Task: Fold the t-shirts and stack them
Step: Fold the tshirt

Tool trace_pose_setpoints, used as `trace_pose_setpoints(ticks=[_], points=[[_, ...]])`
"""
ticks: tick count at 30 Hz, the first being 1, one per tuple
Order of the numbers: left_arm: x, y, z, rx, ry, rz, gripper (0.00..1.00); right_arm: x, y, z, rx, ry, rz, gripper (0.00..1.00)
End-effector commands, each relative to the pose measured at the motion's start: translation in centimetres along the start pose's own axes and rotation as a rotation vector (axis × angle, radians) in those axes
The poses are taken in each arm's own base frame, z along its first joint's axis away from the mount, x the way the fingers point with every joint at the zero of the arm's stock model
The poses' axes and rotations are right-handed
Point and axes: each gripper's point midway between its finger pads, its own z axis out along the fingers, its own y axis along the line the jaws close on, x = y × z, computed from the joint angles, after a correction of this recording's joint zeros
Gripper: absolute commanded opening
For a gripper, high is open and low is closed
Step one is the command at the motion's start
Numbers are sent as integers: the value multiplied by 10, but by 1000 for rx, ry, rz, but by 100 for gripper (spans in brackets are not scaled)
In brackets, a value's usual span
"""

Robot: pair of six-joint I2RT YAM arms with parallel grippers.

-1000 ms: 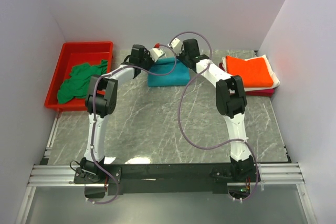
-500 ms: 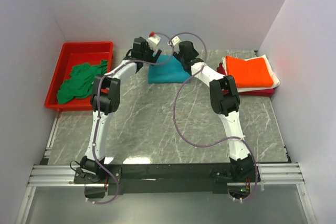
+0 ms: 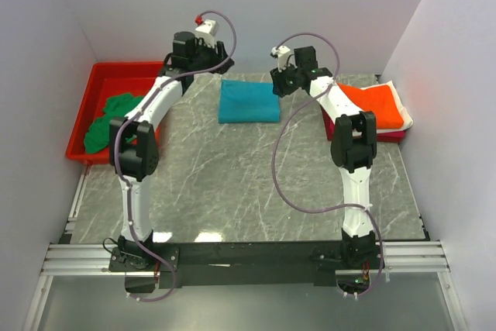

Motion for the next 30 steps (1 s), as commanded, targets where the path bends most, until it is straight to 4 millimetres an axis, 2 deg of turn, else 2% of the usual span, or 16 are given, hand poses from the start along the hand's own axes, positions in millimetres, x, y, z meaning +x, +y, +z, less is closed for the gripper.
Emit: trace_pose_setpoints(ticks=[1,2,3,4,8,10,11,12,15,18,21,27,30], points=[[92,-17,18,126,240,-225,55,-15,55,-11,-270,4,161,45],[99,-13,20,113,248,-254,53,-11,55,-9,-265,26,197,45],[114,-16,19,133,273,-278,53,-6,56,-4,-275,36,232,45],[118,-18,18,146,272,-283,52,-2,56,-3,-285,43,255,44],[138,-22,20,182,294,-325,46,10,62,2,-313,52,313,31],[157,-20,24,183,330,-357,45,13,60,12,-323,77,351,26],[160,-19,26,177,340,-373,43,22,63,14,-312,130,385,21],[177,-16,27,167,379,-398,43,21,56,21,-292,137,395,20],[199,-9,30,126,428,-430,41,42,43,29,-187,211,446,20],[216,0,27,75,462,-462,42,59,39,31,-128,262,502,20],[223,2,26,62,479,-489,43,75,36,33,-89,319,529,20],[238,0,15,41,533,-513,44,99,42,28,-81,404,570,20],[254,-7,-2,40,588,-526,43,110,52,19,-103,446,581,20]])
